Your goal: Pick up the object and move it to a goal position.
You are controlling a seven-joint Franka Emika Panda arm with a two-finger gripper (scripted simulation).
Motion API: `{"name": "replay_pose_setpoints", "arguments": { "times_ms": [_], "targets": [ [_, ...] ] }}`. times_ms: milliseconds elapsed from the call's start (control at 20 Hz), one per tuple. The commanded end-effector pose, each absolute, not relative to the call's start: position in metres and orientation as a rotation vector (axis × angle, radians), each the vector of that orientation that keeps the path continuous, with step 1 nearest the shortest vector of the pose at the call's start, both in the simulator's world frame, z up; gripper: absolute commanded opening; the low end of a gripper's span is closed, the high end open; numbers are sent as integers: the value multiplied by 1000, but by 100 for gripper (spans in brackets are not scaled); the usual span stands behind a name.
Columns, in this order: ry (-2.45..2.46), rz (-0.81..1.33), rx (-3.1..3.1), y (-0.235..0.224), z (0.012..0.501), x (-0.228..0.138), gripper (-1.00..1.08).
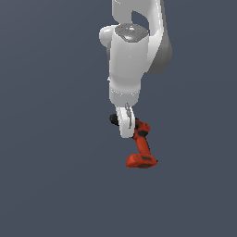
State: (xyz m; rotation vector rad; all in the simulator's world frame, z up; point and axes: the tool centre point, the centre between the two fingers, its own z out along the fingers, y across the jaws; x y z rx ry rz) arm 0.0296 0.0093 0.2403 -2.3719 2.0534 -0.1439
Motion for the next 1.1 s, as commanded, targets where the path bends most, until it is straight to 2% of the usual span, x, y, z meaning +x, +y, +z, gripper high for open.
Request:
{"name": "replay_pose_setpoints", "arguments": {
  "times_ms": [0,550,1050],
  "targets": [
    [2050,-152,-2366,16,269,39,-100],
    [2044,-149,-2369,40,353,70,-100],
    [2040,-147,-2369,52,394,88,-100]
  ]
}}
